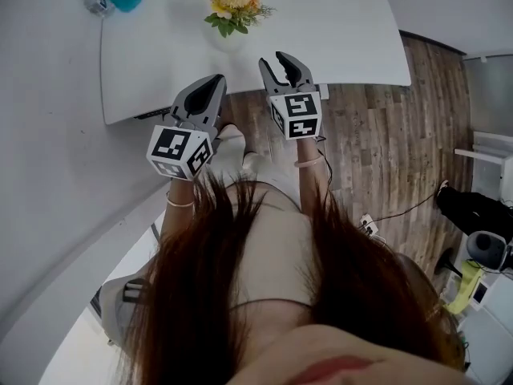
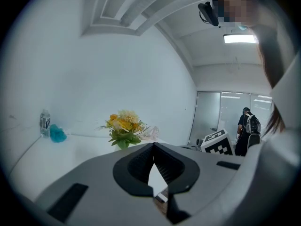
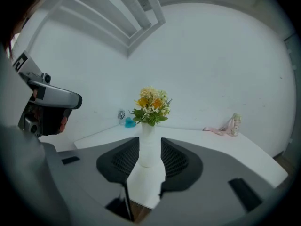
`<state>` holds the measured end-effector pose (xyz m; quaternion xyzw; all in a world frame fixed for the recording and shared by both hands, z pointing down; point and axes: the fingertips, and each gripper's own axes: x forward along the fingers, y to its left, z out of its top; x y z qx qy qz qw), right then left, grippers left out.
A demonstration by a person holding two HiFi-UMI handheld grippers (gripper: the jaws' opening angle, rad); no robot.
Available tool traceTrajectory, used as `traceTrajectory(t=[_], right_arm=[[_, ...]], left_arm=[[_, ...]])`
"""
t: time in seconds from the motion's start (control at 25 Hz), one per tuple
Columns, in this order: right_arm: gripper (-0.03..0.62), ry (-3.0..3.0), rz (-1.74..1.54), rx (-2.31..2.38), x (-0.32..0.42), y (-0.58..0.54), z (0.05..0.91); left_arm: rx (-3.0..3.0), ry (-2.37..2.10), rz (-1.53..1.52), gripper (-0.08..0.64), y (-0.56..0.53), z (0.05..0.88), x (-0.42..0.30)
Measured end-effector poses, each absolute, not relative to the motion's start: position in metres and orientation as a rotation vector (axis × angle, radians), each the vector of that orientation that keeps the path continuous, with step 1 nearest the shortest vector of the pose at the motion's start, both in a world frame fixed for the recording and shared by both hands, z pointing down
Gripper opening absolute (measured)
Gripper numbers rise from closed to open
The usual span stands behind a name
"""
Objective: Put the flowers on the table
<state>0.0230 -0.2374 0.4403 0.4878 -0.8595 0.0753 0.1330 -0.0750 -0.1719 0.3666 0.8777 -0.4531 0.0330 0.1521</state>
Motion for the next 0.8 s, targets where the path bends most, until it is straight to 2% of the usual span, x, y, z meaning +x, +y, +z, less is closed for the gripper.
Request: traceTrajectory(t=[0.32, 0.8], right_arm=[[0.105, -2.494, 0.173, 1.452, 0.044, -0.218, 0.429], [0.063, -2.546, 0.122, 1.496, 0.073, -0.179, 0.402]], left_arm=[[2.539, -1.302, 0.082, 0.005, -0.159, 0.359, -0.056], [2.533, -1.336, 0.078, 0.003, -0.117, 0.355, -0.032]])
